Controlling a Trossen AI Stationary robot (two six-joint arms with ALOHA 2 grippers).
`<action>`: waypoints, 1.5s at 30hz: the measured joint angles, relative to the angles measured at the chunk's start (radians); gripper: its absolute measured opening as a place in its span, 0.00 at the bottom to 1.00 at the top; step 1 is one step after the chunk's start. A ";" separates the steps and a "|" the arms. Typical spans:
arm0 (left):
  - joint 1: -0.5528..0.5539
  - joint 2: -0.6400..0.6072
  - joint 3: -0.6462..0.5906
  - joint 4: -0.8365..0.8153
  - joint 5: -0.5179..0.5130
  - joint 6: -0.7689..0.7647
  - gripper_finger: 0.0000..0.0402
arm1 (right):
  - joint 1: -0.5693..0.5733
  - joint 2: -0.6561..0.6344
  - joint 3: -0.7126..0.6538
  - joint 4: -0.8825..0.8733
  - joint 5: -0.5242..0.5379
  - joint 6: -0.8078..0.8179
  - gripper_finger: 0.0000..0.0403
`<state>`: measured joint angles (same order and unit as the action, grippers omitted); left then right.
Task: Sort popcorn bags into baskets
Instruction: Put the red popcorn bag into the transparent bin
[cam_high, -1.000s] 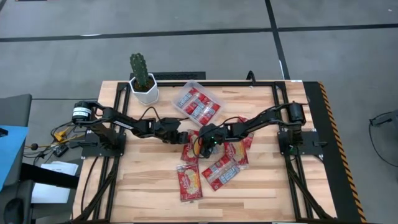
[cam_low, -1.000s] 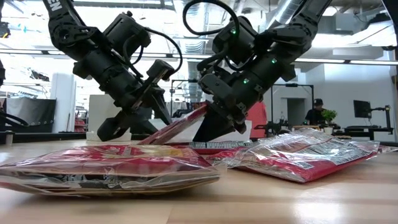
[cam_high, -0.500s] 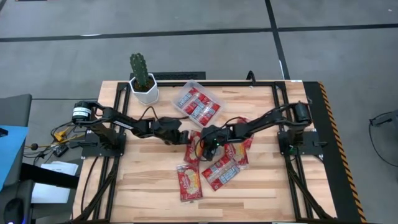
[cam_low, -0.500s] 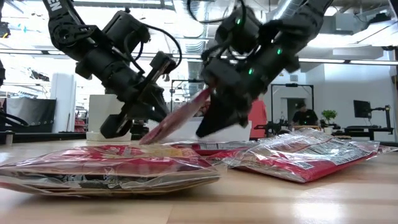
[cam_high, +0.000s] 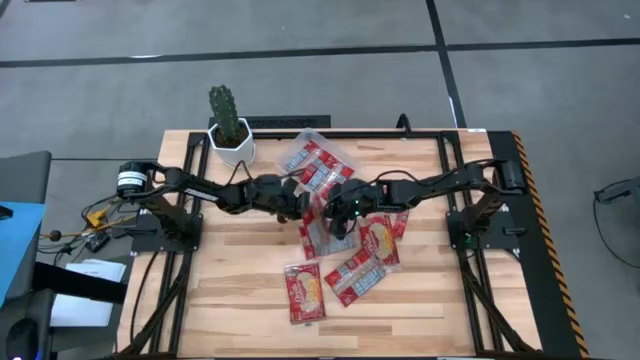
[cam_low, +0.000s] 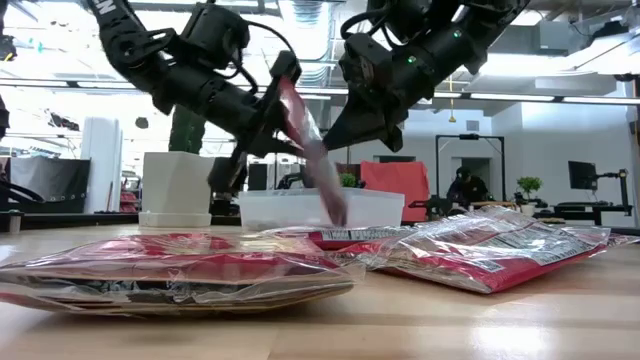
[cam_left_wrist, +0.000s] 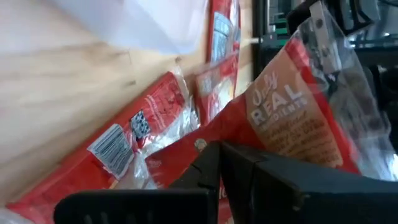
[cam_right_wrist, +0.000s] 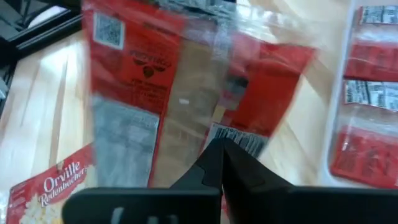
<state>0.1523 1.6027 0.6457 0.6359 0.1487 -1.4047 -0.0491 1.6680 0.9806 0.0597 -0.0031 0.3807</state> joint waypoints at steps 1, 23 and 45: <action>0.010 0.001 0.018 -0.025 0.008 0.011 0.00 | -0.005 0.000 0.000 -0.003 0.001 -0.001 0.04; 0.081 -0.002 0.145 -0.108 0.301 0.237 0.07 | -0.051 -0.026 -0.002 -0.057 0.007 -0.016 0.05; 0.117 -0.078 0.172 -0.346 0.777 0.636 0.45 | -0.004 -0.027 -0.002 -0.129 0.000 -0.014 0.08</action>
<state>0.2690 1.5243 0.8172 0.2898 0.9253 -0.7687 -0.0527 1.6411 0.9791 -0.0696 -0.0034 0.3672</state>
